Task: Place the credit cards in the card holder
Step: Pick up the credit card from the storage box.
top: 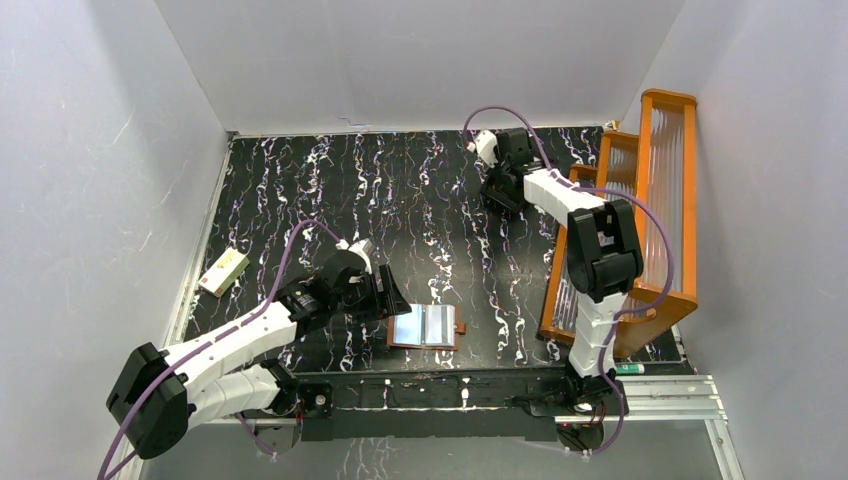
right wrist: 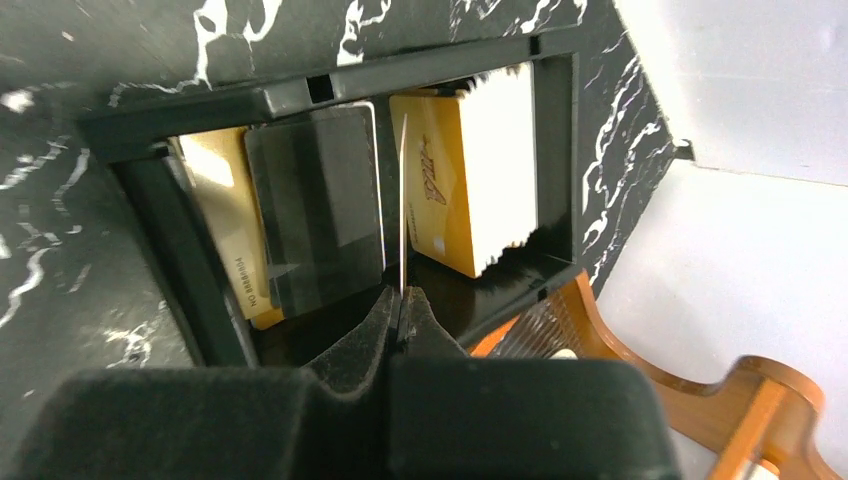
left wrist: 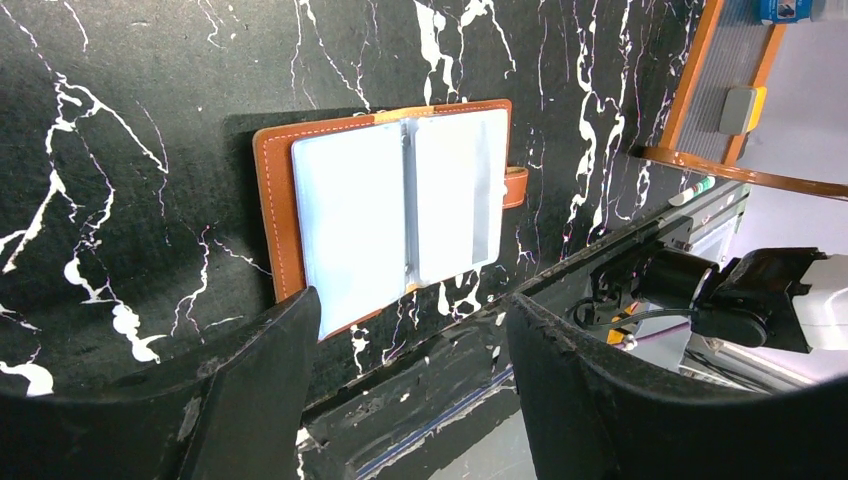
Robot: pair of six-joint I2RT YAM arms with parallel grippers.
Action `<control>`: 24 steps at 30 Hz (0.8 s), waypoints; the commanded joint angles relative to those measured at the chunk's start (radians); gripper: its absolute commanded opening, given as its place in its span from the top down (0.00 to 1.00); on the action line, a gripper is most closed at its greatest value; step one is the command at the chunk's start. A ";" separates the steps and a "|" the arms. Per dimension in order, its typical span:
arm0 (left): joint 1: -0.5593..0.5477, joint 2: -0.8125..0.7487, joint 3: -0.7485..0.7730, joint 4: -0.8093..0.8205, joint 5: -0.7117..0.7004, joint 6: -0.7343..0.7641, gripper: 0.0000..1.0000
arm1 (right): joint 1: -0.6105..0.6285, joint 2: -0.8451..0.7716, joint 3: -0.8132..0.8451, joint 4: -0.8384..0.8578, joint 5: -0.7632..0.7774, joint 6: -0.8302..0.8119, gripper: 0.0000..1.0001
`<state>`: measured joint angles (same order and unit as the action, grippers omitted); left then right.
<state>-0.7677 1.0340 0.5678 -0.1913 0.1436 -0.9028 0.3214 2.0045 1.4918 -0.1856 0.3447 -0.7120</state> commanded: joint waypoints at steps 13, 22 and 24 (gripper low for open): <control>0.037 -0.023 0.077 -0.153 -0.043 0.014 0.39 | 0.217 -0.340 0.047 -0.223 -0.129 0.531 1.00; 0.127 -0.033 0.069 -0.187 0.087 0.062 0.40 | 0.290 -0.554 -0.108 -0.275 -0.286 1.126 1.00; 0.144 -0.017 0.071 -0.198 0.110 0.076 0.40 | 0.300 -0.590 -0.158 -0.276 -0.334 1.243 1.00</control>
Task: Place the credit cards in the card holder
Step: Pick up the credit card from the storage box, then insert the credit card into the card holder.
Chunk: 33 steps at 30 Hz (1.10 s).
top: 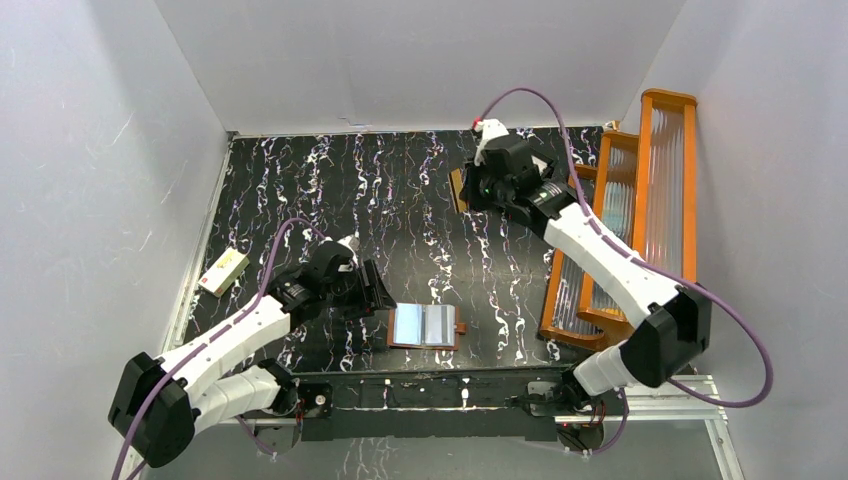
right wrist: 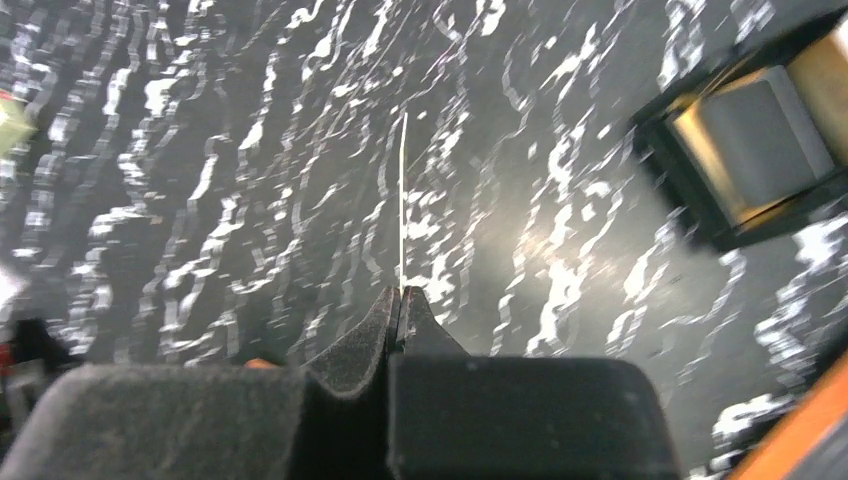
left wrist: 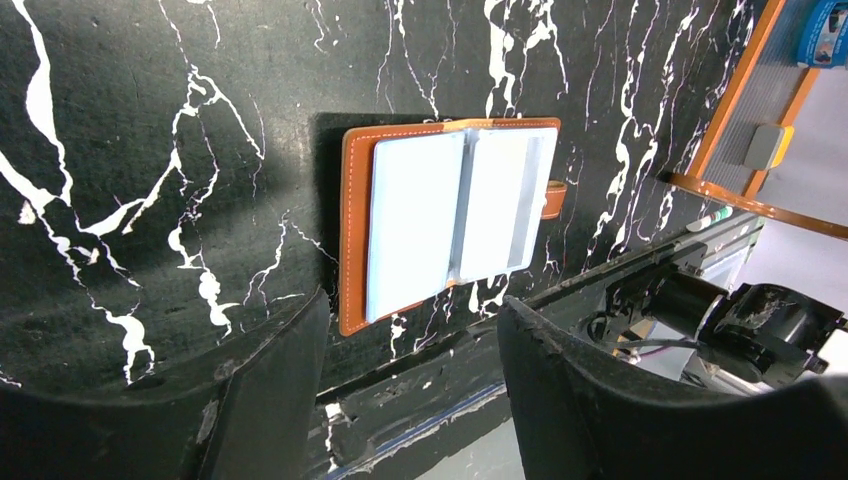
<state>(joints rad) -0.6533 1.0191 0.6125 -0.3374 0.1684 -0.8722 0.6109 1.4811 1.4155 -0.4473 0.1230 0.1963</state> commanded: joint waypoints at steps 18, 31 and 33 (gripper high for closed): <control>0.070 0.093 -0.119 0.150 0.206 0.046 0.38 | 0.187 -0.192 -0.532 0.169 -0.215 0.822 1.00; 0.070 0.188 -0.175 0.322 0.277 0.029 0.54 | 0.266 -0.142 -0.623 0.242 -0.209 0.812 1.00; 0.069 0.189 -0.181 0.330 0.281 0.023 0.63 | 0.266 -0.145 -0.646 0.266 -0.220 0.807 1.00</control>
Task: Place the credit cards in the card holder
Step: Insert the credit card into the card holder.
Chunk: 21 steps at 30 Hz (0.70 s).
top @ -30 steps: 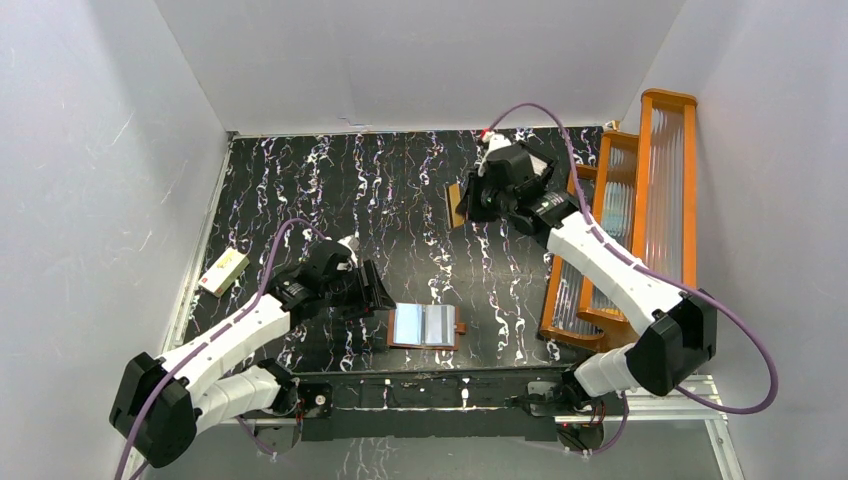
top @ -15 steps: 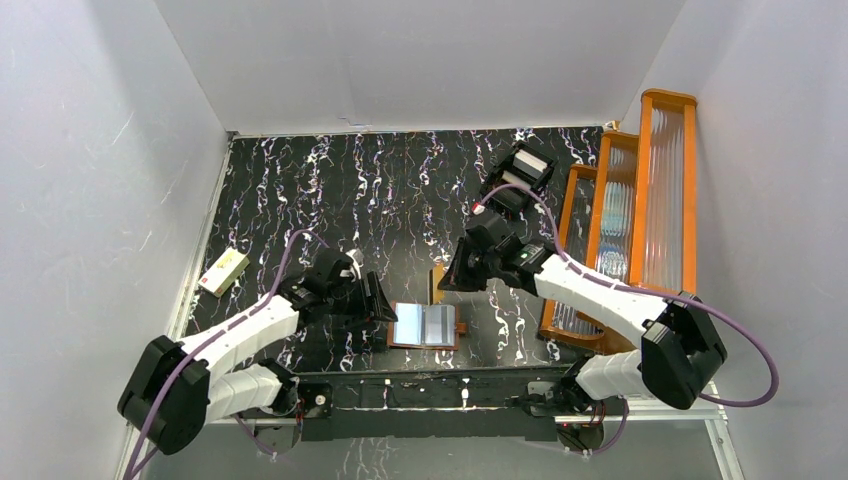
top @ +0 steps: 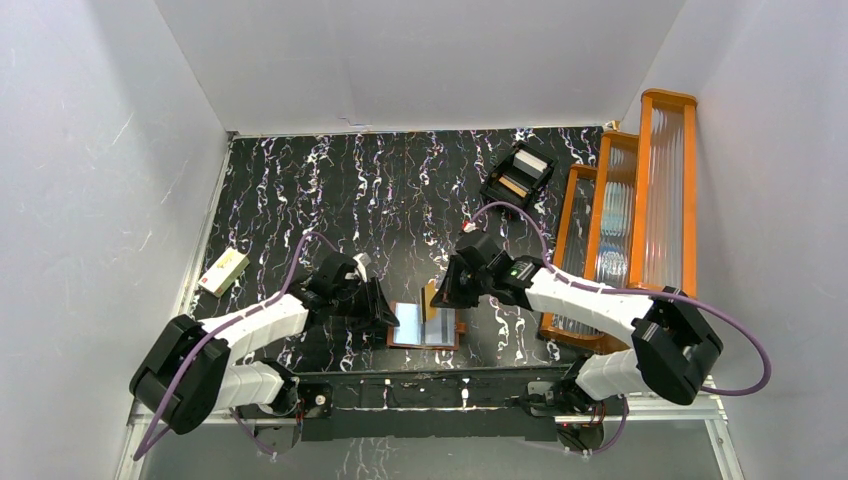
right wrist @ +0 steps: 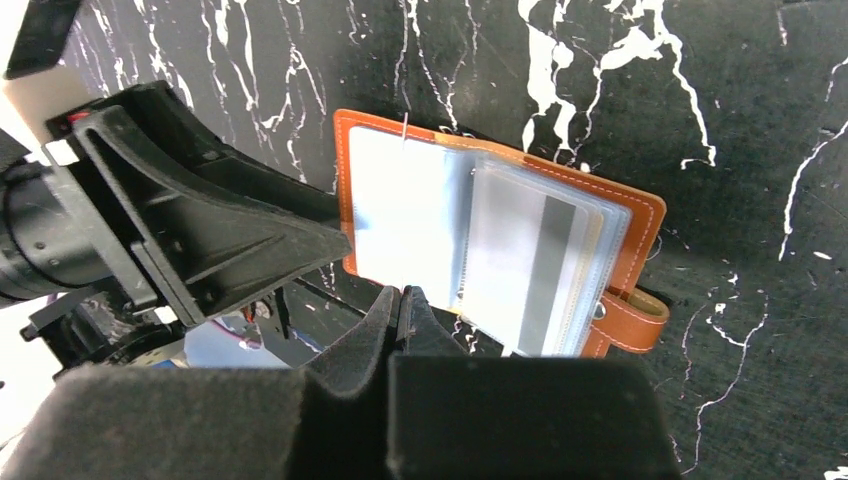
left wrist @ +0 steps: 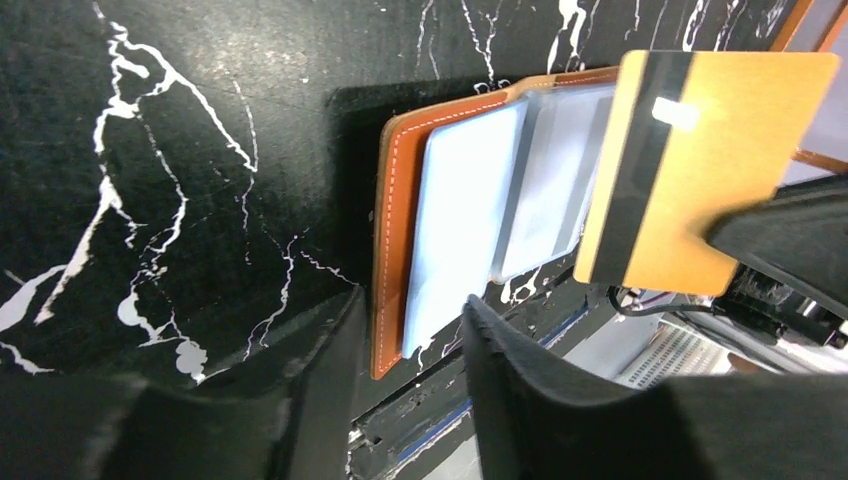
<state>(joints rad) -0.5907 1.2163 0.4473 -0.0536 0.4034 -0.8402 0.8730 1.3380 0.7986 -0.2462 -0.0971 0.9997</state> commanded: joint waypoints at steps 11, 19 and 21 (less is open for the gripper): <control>0.007 -0.003 -0.078 0.052 0.023 -0.048 1.00 | 0.031 -0.008 -0.137 0.207 -0.026 0.001 1.00; 0.006 -0.031 -0.103 0.027 -0.010 -0.048 1.00 | 0.044 0.007 -0.200 0.295 -0.045 0.023 1.00; 0.007 -0.029 -0.107 0.026 -0.013 -0.048 1.00 | 0.044 0.014 -0.206 0.305 -0.047 0.023 1.00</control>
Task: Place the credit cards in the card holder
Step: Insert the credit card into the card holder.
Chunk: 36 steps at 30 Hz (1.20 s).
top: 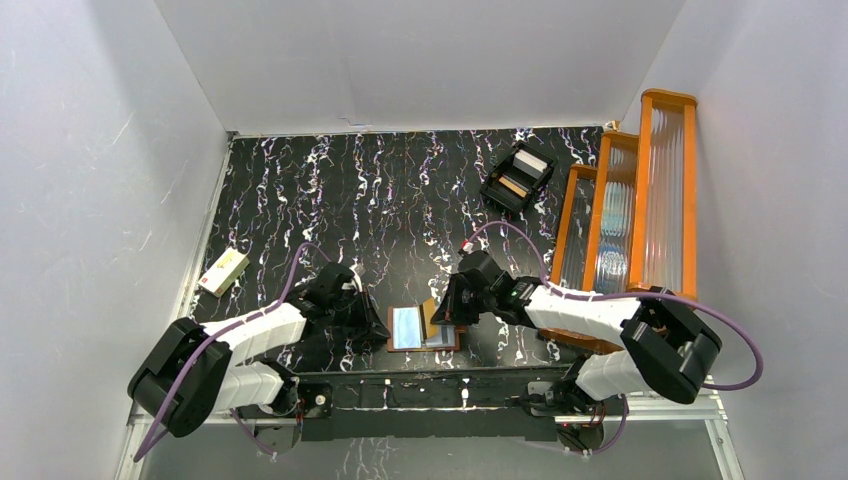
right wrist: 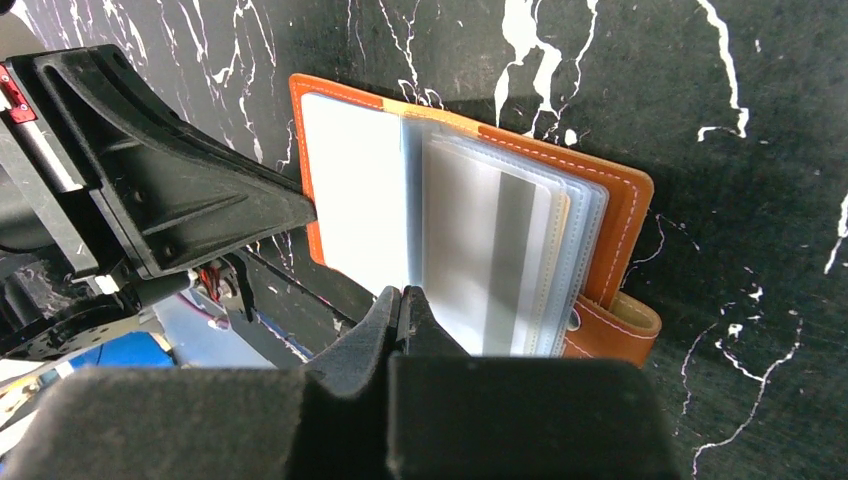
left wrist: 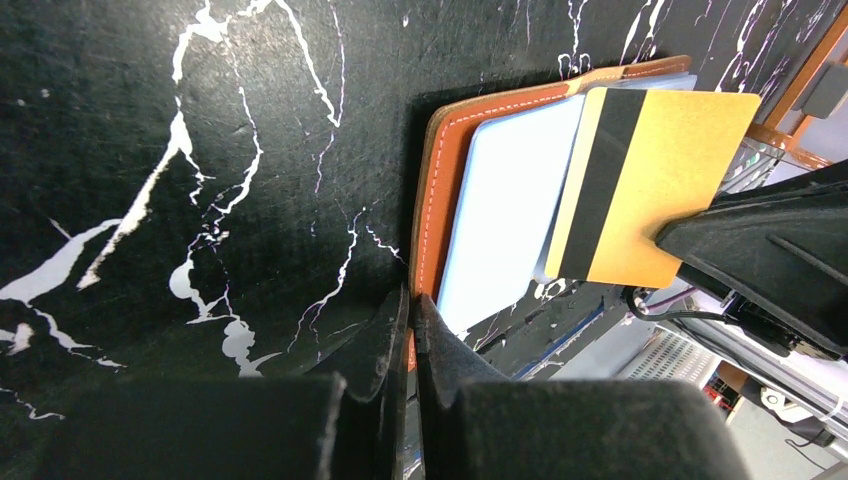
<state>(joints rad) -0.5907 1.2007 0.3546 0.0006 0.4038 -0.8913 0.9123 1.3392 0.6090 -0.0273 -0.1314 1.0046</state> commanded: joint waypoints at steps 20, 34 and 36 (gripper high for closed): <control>0.007 -0.013 -0.021 -0.034 -0.025 0.008 1.00 | 0.007 0.006 -0.112 0.195 -0.017 0.093 1.00; 0.007 -0.023 -0.017 -0.050 -0.029 0.012 1.00 | 0.007 -0.020 -0.096 0.092 -0.026 0.078 1.00; 0.007 -0.021 -0.017 -0.050 -0.030 0.012 1.00 | 0.006 0.001 -0.099 0.110 -0.054 0.078 1.00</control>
<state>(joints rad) -0.5907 1.1938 0.3500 0.0006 0.3992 -0.8932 0.9123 1.3212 0.4923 0.1040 -0.1463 1.0969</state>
